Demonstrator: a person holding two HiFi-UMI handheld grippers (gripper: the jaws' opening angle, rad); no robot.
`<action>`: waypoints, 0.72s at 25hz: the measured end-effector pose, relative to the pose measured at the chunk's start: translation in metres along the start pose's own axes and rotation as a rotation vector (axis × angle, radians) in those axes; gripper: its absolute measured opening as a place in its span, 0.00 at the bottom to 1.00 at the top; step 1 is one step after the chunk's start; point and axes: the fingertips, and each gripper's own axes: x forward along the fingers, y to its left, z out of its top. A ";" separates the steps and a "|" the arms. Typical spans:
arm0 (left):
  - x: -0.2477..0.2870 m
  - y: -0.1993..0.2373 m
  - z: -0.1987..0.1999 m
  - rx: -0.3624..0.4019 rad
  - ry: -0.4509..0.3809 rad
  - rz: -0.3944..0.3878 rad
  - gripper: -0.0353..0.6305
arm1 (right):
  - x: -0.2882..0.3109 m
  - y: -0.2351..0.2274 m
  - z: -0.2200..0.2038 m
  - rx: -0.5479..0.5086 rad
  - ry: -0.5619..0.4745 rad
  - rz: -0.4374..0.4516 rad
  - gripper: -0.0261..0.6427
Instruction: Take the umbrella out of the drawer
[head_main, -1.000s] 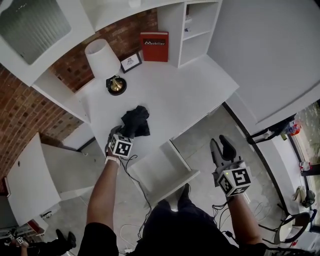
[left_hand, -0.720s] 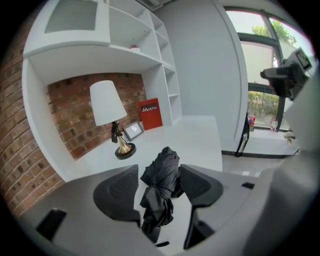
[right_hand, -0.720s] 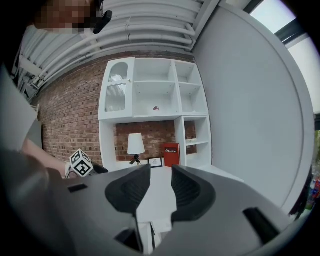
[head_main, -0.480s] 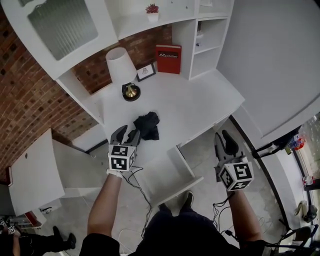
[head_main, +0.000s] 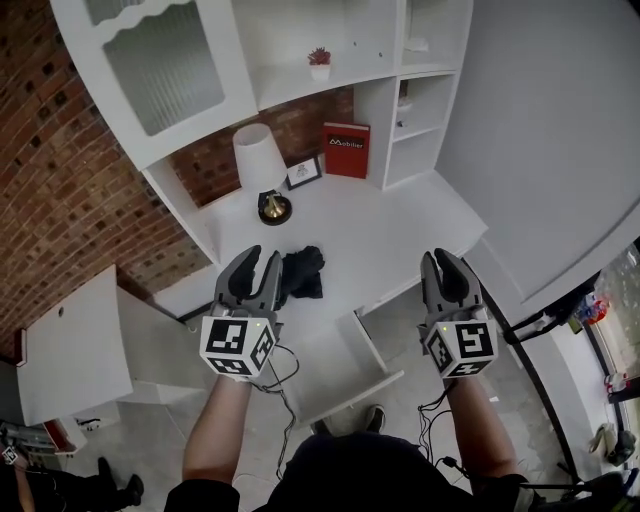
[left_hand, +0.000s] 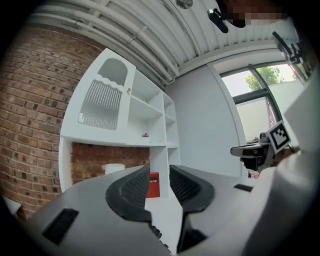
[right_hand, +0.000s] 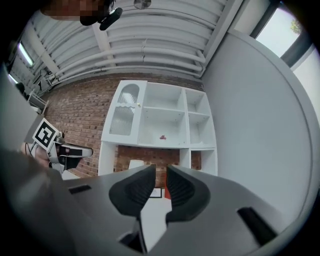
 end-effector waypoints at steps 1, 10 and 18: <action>-0.003 -0.002 0.008 0.001 -0.014 0.005 0.23 | 0.000 0.001 0.006 -0.007 -0.015 0.001 0.13; -0.030 -0.013 0.057 -0.027 -0.147 0.057 0.10 | -0.005 -0.002 0.049 -0.022 -0.130 -0.004 0.04; -0.035 -0.015 0.057 -0.024 -0.148 0.060 0.09 | -0.006 -0.007 0.052 -0.022 -0.140 0.009 0.04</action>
